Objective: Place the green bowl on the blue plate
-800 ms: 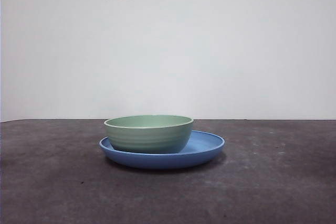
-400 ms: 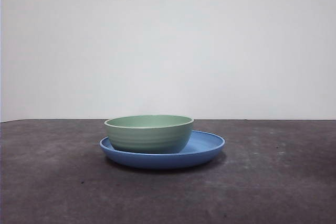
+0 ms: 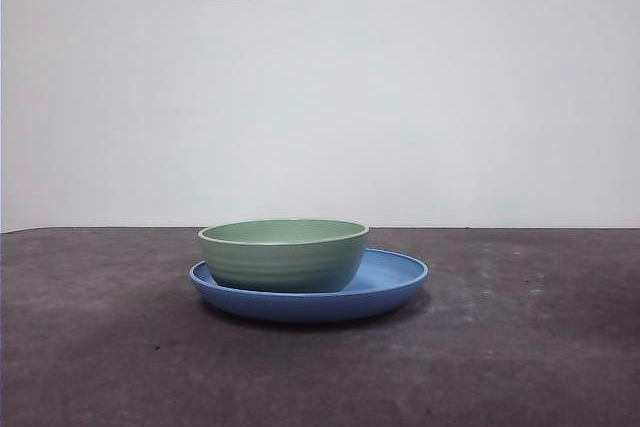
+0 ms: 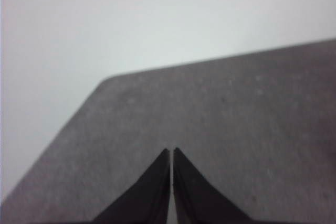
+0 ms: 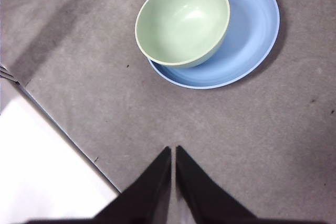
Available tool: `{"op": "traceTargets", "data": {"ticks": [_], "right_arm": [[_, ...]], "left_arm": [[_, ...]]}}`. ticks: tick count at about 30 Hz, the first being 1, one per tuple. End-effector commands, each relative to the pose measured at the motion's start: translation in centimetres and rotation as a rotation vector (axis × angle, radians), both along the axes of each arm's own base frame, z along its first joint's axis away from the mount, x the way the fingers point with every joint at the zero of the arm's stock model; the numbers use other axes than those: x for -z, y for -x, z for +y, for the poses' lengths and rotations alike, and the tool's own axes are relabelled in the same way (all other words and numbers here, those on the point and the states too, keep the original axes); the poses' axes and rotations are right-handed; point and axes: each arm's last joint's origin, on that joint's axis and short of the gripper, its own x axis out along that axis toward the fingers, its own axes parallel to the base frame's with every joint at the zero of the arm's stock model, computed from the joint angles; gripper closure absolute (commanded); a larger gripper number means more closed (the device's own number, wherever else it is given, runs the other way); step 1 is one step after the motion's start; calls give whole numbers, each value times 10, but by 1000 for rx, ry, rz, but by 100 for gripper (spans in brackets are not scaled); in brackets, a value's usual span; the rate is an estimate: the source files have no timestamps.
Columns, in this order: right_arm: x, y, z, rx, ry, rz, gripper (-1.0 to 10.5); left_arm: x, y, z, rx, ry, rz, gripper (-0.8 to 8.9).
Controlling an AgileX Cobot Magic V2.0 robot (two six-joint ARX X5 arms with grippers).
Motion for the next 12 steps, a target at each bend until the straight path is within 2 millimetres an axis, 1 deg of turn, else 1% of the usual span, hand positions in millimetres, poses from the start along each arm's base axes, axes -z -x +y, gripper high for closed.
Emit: {"op": "traceTargets", "data": {"ticks": [1, 8, 12], "right_arm": [[-4, -1, 2, -14, -3, -20, 939], [-5, -1, 2, -14, -3, -20, 939], [-5, -1, 2, -14, -3, -21, 939]], "left_arm": [[7, 1, 0, -6, 4, 33, 804], [24, 2, 0, -6, 16, 165, 804], [24, 2, 0, -11, 57, 159, 804]]}}
